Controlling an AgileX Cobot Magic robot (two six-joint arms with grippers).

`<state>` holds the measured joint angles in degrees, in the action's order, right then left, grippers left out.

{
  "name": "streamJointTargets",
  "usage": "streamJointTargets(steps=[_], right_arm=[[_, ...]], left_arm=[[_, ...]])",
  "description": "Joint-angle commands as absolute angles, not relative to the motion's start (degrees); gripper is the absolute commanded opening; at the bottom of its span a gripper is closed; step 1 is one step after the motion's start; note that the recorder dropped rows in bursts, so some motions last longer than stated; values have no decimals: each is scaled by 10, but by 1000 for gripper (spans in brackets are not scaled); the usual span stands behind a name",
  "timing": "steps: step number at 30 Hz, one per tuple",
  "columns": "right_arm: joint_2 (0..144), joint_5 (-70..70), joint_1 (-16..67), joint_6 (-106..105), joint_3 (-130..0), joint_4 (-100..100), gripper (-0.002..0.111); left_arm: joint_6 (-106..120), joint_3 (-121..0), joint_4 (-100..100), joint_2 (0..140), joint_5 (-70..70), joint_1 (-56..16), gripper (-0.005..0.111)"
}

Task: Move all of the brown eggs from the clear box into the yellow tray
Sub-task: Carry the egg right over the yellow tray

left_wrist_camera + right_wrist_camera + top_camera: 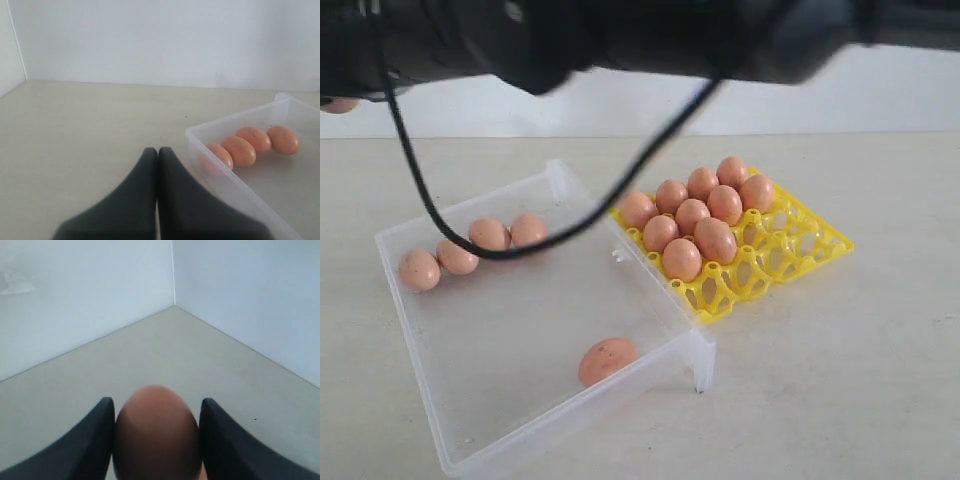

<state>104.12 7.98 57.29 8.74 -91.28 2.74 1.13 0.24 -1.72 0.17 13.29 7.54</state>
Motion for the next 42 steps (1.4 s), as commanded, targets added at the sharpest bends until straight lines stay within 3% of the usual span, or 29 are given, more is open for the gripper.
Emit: streamJointTargets(steps=[1, 9, 13, 17, 22, 29, 33, 42], right_arm=[[951, -4, 526, 91, -737, 44, 1], [857, -52, 297, 102, -542, -23, 1], [856, -86, 169, 104, -524, -27, 1], [875, -101, 92, 104, -524, -27, 1], [901, -100, 81, 106, -524, 25, 0], [937, -124, 97, 257, -517, 422, 0], [949, -305, 81, 506, -518, 699, 0], [1000, -624, 68, 605, -533, 605, 0]], left_arm=[[12, 0, -20, 0, 133, 74, -4], [12, 0, -20, 0, 133, 74, -4], [12, 0, -20, 0, 133, 74, -4], [12, 0, -20, 0, 133, 74, -4], [12, 0, -20, 0, 133, 74, -4], [12, 0, -20, 0, 133, 74, -4], [12, 0, -20, 0, 133, 74, -4], [12, 0, -20, 0, 133, 74, -4]])
